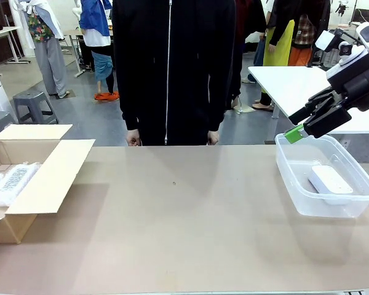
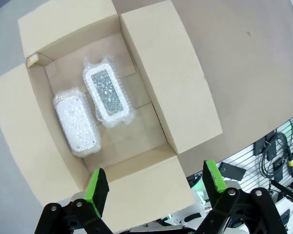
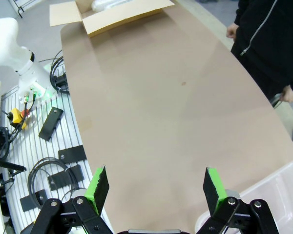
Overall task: Separate and place wrapped and unwrapped clocks.
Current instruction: If the picked Digital clock is wrapped, place it in the Package Box ; if not, place it in the Organizing box.
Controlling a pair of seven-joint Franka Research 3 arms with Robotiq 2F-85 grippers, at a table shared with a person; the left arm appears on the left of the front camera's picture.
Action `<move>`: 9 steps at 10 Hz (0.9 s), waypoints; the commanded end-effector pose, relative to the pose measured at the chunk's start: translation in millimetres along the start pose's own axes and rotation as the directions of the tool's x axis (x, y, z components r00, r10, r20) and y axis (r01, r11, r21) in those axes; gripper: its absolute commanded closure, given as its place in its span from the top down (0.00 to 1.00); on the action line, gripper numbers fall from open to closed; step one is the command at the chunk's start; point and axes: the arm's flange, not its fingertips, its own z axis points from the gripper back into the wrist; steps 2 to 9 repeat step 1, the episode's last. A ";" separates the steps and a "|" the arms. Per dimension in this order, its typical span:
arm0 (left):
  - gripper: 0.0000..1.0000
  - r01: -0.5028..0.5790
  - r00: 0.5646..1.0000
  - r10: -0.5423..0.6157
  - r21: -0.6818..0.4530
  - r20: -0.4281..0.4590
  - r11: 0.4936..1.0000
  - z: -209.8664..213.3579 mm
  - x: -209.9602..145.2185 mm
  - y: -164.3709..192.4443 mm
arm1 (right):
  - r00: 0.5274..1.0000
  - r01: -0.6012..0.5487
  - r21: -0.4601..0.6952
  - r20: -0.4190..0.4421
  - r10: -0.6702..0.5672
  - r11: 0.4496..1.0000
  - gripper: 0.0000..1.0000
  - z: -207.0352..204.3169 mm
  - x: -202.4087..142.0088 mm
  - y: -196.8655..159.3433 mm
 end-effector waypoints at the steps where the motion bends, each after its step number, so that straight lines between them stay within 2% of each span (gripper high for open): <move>1: 1.00 -0.001 1.000 0.001 -0.003 -0.002 1.000 1.5 -2.4 0.0 | 1.000 -0.002 0.026 0.026 0.001 1.000 1.00 -2.4 1.9 -0.9; 9: 1.00 -0.001 1.000 0.001 -0.003 -0.002 1.000 1.5 -2.4 0.0 | 1.000 -0.002 0.026 0.026 0.001 1.000 1.00 -2.4 1.9 -0.9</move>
